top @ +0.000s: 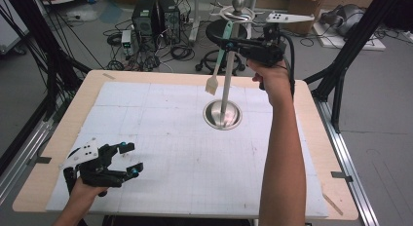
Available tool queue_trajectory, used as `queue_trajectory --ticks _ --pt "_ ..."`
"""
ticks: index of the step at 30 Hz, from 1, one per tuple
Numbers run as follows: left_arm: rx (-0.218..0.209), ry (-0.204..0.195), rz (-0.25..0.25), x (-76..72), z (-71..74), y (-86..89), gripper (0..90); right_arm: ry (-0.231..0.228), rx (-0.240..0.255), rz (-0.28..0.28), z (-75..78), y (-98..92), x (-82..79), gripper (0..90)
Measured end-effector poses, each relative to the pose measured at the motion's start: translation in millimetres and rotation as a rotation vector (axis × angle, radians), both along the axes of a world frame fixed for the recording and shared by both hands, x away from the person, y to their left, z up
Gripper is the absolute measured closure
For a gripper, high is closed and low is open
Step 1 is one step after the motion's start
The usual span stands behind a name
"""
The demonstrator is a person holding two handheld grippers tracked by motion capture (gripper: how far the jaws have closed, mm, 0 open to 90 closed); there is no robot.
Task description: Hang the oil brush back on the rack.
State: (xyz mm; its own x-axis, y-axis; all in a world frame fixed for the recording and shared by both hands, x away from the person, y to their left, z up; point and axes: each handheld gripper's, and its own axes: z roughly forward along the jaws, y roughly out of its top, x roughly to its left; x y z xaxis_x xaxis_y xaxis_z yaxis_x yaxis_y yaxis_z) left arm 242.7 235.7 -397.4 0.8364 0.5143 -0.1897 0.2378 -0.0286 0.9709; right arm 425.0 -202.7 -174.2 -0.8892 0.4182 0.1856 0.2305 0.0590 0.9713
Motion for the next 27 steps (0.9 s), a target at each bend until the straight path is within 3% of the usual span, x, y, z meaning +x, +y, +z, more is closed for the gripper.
queue_trajectory --ticks 12,16,21,24,27 --pt "-0.001 -0.001 0.000 -0.2 0.2 0.6 19.9 0.031 -0.016 -0.035 -5.8 2.0 7.6 83.0" --pt "-0.004 0.000 0.004 0.2 0.0 0.7 19.8 0.017 -0.037 -0.058 -6.2 3.4 5.2 81.6" --pt "-0.016 -0.005 0.022 1.6 -0.1 1.6 19.8 -0.004 -0.094 -0.144 -5.1 4.4 -3.1 59.1" --pt "-0.016 -0.005 0.025 1.9 -0.4 2.3 19.8 -0.029 -0.144 -0.206 -6.0 4.9 -10.3 40.0" --pt "-0.012 -0.006 0.028 2.5 -1.8 3.0 19.8 -0.051 -0.140 -0.244 -7.2 3.1 -20.8 35.7"
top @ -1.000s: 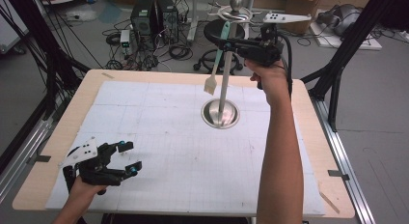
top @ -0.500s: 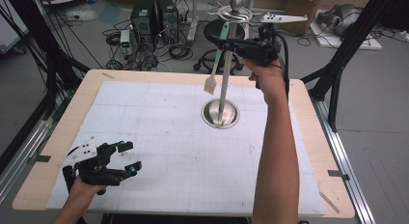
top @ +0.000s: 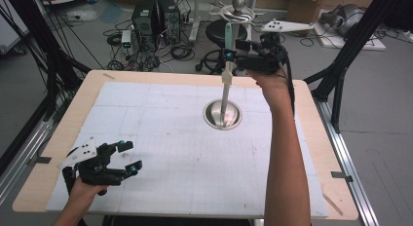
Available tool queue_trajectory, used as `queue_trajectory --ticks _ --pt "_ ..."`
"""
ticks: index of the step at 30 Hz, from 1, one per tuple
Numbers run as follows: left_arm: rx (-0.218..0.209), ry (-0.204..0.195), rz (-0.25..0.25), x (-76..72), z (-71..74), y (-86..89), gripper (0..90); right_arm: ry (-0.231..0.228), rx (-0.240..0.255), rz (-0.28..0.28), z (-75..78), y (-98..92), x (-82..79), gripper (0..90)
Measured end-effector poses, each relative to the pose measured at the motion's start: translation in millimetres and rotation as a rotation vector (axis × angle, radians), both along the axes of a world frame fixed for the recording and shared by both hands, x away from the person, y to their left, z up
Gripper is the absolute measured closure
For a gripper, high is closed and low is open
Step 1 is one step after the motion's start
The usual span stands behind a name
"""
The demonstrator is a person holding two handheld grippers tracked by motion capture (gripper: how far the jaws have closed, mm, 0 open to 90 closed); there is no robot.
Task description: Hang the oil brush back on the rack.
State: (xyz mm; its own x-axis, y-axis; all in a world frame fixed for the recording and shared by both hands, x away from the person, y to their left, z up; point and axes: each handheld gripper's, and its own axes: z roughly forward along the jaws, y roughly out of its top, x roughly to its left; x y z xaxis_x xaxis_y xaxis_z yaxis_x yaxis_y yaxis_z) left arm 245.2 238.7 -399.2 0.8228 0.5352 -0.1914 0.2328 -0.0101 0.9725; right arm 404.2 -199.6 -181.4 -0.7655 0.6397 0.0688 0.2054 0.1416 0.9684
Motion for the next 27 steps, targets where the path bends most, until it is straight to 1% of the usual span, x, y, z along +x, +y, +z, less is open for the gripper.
queue_trajectory --ticks 1,2,3,5,7,9,11,13,17,20,21,22,26,27 --pt "-0.005 0.002 0.002 0.2 -0.3 -0.2 19.8 -0.013 0.001 -0.007 -1.3 -1.2 -3.9 32.9" --pt "-0.001 0.000 0.002 0.1 -0.3 0.2 19.8 -0.022 -0.005 -0.025 -3.4 -2.7 -8.0 30.5" --pt "-0.006 0.002 0.004 0.0 -0.2 0.0 19.8 -0.018 -0.008 -0.032 -6.1 -4.5 -12.6 29.0" --pt "-0.010 0.000 0.012 0.1 0.0 0.2 19.8 -0.031 -0.009 -0.031 -14.5 -10.2 -23.4 28.8" --pt "-0.015 0.001 0.017 0.6 -0.3 0.4 19.7 -0.024 -0.006 -0.044 -24.2 -17.6 -34.1 25.0" --pt "-0.027 0.003 0.017 1.4 -0.5 0.6 19.7 -0.020 0.019 -0.049 -35.9 -26.5 -44.6 23.3" --pt "-0.056 0.011 0.015 1.5 -0.5 0.5 19.6 -0.010 0.036 -0.064 -48.2 -35.1 -55.9 19.0" --pt "-0.063 0.002 0.017 1.4 -0.2 1.1 19.4 -0.016 0.050 -0.068 -64.3 -45.6 -71.5 18.4" --pt "-0.059 -0.003 0.019 2.5 -0.9 1.0 19.4 -0.024 0.050 -0.082 -90.7 -63.5 -98.6 17.1" --pt "-0.064 0.002 0.014 2.6 -1.1 -0.2 19.5 -0.044 0.086 -0.105 -110.0 -75.6 -120.9 16.7" --pt "-0.066 -0.001 0.013 2.5 -1.2 -0.7 19.5 -0.053 0.091 -0.105 -114.8 -78.4 -126.4 16.7" --pt "-0.066 -0.008 0.013 2.5 -1.2 -0.8 19.5 -0.058 0.095 -0.112 -122.4 -82.2 -135.6 16.7" --pt "-0.072 -0.018 0.018 2.6 -1.0 -0.3 19.5 -0.076 0.075 -0.148 -143.3 -90.1 -160.9 16.6" --pt "-0.074 -0.018 0.017 2.5 -1.0 -0.5 19.6 -0.075 0.061 -0.156 -147.3 -91.0 -166.1 16.6"
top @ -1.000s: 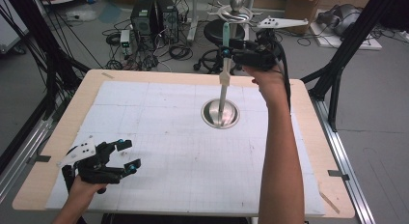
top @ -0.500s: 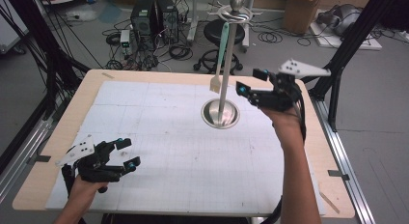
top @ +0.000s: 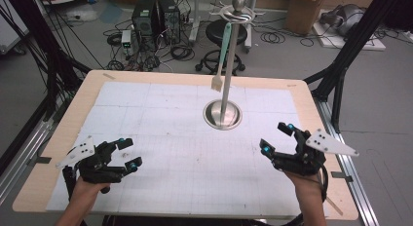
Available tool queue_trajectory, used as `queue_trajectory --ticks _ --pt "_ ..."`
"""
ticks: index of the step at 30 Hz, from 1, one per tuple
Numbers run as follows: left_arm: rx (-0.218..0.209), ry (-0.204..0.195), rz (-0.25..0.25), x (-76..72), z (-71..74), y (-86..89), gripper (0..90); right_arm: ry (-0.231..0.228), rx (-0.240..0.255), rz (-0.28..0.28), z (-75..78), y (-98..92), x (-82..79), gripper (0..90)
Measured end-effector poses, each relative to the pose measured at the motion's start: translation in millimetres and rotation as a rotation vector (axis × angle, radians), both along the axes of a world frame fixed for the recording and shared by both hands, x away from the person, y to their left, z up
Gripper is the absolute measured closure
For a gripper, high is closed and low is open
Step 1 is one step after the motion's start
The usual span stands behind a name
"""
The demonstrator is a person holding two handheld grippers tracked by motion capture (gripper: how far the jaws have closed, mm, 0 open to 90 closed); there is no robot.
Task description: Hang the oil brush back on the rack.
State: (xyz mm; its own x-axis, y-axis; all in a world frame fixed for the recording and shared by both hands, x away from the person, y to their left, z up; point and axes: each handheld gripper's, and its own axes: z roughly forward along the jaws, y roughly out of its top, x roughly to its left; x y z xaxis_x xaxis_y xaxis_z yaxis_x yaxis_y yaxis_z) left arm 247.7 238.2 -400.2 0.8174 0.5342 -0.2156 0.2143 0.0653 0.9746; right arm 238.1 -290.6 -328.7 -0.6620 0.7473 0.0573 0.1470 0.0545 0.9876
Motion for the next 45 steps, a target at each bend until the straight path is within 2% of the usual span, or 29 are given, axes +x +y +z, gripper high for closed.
queue_trajectory --ticks 5,14,18,22,26,45 --pt "0.021 -0.026 0.004 -0.4 -0.8 -1.7 19.6 -0.005 -0.020 -0.043 -20.2 -1.3 -23.7 16.6" --pt "0.027 -0.028 0.008 -1.0 -1.8 -4.1 19.6 0.025 -0.021 -0.054 -48.2 -0.7 -45.8 16.6" --pt "0.028 -0.030 0.014 -1.8 -2.0 -4.9 19.6 0.031 0.000 -0.071 -52.0 -5.3 -52.0 16.6" --pt "0.043 -0.030 0.006 -2.3 -2.6 -6.2 19.6 0.042 -0.001 -0.077 -55.2 -9.1 -54.5 16.6" --pt "0.036 -0.040 -0.002 -3.4 -2.3 -6.3 19.6 0.035 0.006 -0.080 -54.0 -9.9 -55.8 16.6" --pt "0.030 -0.044 0.000 -6.5 -1.5 -5.3 19.5 0.041 -0.023 -0.088 -55.0 -8.5 -55.6 16.6"
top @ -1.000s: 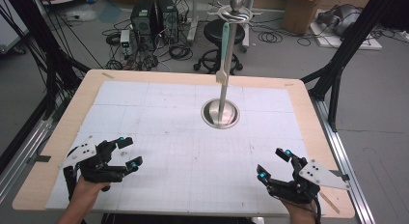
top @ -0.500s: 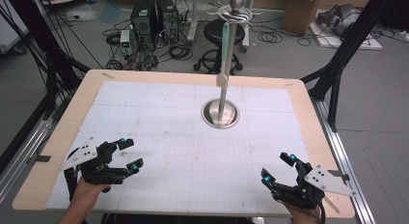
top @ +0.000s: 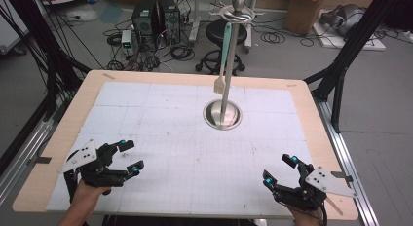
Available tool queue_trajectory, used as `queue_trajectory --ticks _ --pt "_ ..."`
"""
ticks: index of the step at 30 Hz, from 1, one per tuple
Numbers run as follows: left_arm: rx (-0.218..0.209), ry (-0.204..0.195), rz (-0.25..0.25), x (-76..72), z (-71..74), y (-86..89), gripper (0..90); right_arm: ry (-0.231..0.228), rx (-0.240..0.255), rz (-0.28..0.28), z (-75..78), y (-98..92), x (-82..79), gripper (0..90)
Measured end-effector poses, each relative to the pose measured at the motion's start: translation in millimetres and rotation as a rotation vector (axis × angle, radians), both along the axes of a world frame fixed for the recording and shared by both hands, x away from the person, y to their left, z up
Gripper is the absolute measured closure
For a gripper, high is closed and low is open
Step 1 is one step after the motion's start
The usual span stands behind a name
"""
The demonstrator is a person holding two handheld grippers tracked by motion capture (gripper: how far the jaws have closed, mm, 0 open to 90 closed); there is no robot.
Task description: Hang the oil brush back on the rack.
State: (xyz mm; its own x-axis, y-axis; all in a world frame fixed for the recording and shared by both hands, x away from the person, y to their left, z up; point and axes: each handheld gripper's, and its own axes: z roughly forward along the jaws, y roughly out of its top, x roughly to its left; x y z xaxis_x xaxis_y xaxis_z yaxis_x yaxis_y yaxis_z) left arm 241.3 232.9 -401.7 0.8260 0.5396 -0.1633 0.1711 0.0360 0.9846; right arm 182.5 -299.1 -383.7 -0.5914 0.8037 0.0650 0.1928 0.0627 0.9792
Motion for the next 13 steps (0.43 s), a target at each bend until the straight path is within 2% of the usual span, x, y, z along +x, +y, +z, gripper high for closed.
queue_trajectory --ticks 13 --pt "0.002 -0.001 0.001 0.3 0.0 0.7 19.5 0.009 -0.012 0.002 -1.5 0.9 1.4 16.6"
